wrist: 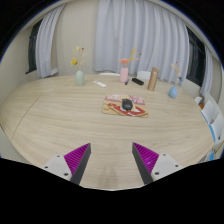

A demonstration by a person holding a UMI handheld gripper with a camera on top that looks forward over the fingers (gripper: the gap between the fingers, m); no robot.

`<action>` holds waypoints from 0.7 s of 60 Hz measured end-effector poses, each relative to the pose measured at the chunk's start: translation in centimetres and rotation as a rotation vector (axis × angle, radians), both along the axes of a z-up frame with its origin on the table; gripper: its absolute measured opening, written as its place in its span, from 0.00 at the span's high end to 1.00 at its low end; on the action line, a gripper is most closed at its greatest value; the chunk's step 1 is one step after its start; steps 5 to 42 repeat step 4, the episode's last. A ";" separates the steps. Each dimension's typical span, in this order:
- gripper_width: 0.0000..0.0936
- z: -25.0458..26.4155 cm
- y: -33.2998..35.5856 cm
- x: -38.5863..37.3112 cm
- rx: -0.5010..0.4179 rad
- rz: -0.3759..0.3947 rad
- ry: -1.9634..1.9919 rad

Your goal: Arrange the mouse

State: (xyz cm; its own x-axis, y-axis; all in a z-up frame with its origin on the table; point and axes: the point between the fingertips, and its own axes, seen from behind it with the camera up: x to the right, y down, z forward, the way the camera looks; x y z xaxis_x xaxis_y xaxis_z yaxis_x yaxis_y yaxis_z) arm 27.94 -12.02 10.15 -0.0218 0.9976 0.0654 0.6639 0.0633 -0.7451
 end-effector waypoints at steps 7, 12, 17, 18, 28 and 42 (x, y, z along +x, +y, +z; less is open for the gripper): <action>0.08 0.3 0.1 0.5 -0.007 -0.002 0.005; 0.08 0.3 0.1 0.5 -0.007 -0.002 0.005; 0.08 0.3 0.1 0.5 -0.007 -0.002 0.005; 0.08 0.3 0.1 0.5 -0.007 -0.002 0.005; 0.08 0.3 0.1 0.5 -0.007 -0.002 0.005; 0.08 0.3 0.1 0.5 -0.007 -0.002 0.005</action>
